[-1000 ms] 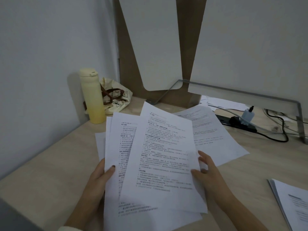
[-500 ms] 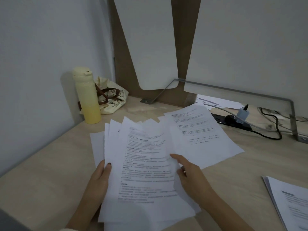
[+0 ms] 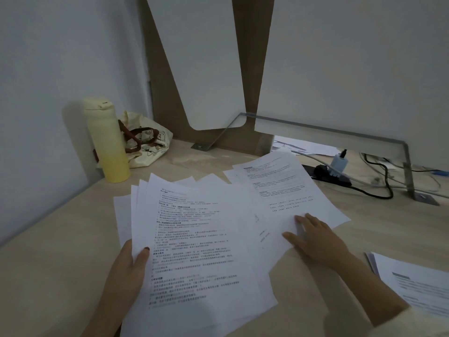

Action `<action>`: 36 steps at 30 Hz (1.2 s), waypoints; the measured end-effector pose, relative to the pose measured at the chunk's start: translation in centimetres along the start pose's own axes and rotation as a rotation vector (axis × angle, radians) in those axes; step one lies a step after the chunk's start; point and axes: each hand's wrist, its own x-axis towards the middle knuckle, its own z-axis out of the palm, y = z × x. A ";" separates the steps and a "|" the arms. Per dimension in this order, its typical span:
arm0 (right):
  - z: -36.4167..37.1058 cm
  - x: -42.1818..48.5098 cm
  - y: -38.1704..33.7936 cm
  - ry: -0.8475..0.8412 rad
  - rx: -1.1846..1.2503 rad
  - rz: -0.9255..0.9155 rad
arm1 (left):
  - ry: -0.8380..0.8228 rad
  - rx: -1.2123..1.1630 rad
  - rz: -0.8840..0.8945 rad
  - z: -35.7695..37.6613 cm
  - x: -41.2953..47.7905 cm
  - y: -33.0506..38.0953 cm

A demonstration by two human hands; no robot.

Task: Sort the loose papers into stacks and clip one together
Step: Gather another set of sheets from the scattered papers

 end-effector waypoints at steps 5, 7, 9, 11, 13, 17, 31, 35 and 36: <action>-0.1 -1.2 -0.4 0.055 -0.129 0.023 | 0.036 -0.006 0.010 -1.1 0.2 -0.1; -0.6 -1.8 0.1 -0.012 -0.155 -0.027 | 0.064 0.003 0.006 -1.3 0.3 -0.3; -1.7 -3.1 2.2 -0.024 -0.133 -0.043 | 0.013 -0.012 0.030 -0.2 -0.4 0.6; -2.2 -3.1 2.9 -0.020 -0.159 -0.072 | 0.001 -0.023 0.030 0.0 -0.7 0.8; -2.4 -2.9 3.2 0.019 -0.242 -0.113 | 0.005 -0.026 0.018 -0.1 -0.5 0.6; -1.4 -1.9 3.4 0.127 -0.401 -0.198 | -0.001 -0.019 0.015 0.0 -0.3 -0.1; -2.2 -8.0 -6.1 0.206 -0.234 -0.536 | -0.086 -0.024 0.110 -0.5 -0.8 0.9; 0.8 -10.1 -9.7 0.030 -0.076 -0.854 | -0.042 -0.076 0.002 -0.5 -1.2 1.6; 1.3 -10.4 -10.3 -0.040 -0.053 -0.875 | -0.036 -0.108 -0.043 -0.6 -1.2 1.9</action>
